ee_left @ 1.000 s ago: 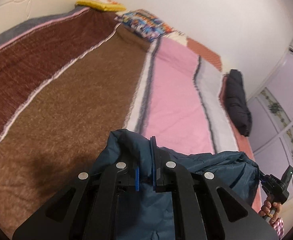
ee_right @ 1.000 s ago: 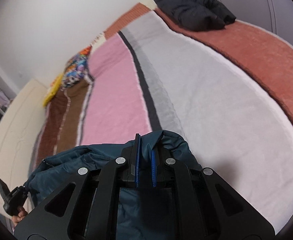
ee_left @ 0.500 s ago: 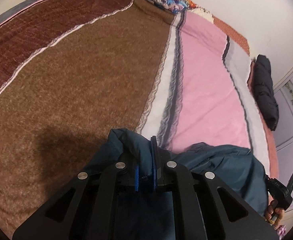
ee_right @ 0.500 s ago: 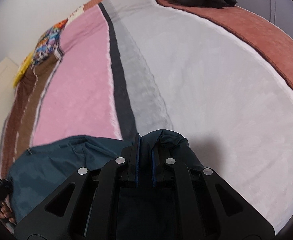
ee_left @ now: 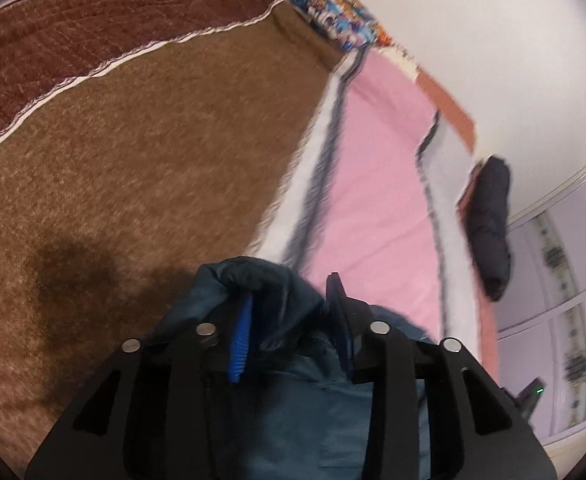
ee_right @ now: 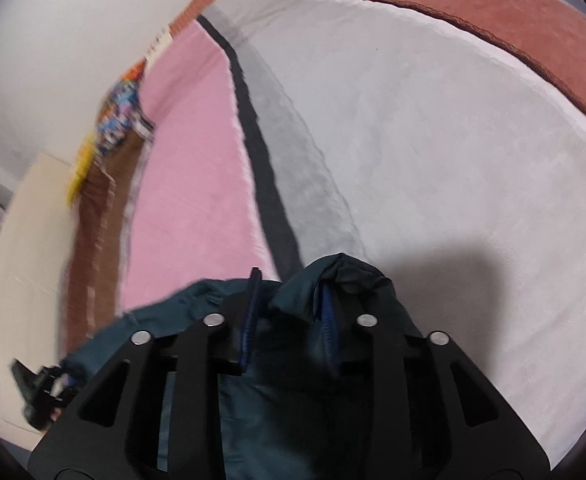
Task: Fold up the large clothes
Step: 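Fold the held hem over onto the collar and open both tools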
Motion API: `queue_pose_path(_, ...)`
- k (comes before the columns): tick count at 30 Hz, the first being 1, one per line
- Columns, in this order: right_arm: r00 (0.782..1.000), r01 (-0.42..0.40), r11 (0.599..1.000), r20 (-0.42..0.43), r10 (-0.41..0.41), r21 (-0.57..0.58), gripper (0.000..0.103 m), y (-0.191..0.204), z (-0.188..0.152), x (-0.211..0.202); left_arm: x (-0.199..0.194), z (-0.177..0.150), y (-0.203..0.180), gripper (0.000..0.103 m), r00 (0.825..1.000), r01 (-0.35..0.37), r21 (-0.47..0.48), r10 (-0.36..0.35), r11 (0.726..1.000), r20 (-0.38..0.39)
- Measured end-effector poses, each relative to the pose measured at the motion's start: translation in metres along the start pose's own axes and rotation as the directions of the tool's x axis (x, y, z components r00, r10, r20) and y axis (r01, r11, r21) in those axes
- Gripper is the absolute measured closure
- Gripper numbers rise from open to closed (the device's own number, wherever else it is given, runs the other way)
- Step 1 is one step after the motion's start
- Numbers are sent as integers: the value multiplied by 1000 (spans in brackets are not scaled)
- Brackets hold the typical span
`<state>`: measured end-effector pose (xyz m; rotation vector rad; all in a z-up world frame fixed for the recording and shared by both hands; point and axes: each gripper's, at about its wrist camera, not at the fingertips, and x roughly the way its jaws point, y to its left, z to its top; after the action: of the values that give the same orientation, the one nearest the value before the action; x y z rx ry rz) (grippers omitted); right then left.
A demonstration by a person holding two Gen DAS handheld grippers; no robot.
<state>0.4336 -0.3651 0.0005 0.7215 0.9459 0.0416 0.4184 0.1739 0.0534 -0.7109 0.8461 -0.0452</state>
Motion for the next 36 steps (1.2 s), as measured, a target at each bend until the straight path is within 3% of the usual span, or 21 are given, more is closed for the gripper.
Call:
queue_pose_path(1,1000,-19,1000,6,19,9,68,0,0,-4,-5,1,-2,63,1000,23,0,-23,1000,13)
queue_pose_path(3,999,-44,999,11,43,16,59,1,0,-9,-15,1,-7,49,997,49,10,-50,999,60)
queue_pose_path(4,998,-54,998,18,53,25,52,2,0,-10,-22,2,-7,48,993,67,6,-67,998,95)
queue_pose_path(6,996,-75,996,57,73,48,49,1,-1,-16,-31,6,-5,48,985,95,-16,-92,995,144)
queue_pose_path(9,994,-90,995,59,88,41,49,4,-1,-18,-30,7,-8,49,988,106,18,-107,994,109)
queue_pose_path(11,994,-105,994,34,106,-16,73,11,-3,-17,-22,0,-18,60,990,130,103,-135,986,47)
queue_pose_path(14,997,-80,995,-24,79,-53,90,15,-8,-3,-3,-9,-23,74,990,139,135,-137,981,-28)
queue_pose_path(18,1000,10,1000,-25,-10,-16,90,6,-9,17,43,-13,-24,76,996,0,138,13,990,-93)
queue_pose_path(21,996,88,996,-25,-88,-13,90,1,-4,31,74,-10,-20,76,981,-139,187,162,972,-111)
queue_pose_path(23,991,135,990,-21,-136,-31,90,-1,-2,39,89,-6,-14,76,972,-179,164,200,970,-121)
queue_pose_path(25,987,161,986,-23,-162,-40,91,-4,1,45,92,-2,-7,76,973,-184,133,200,974,-120)
queue_pose_path(28,990,137,990,-17,-137,-30,91,-9,1,42,85,2,-4,75,984,-150,83,157,985,-89)
queue_pose_path(33,996,86,996,10,-86,-39,90,-11,-1,10,38,4,10,72,997,-64,-2,64,998,-41)
queue_pose_path(36,997,78,995,16,-78,-58,90,-10,-7,-17,9,-2,14,70,998,-61,5,61,998,-35)
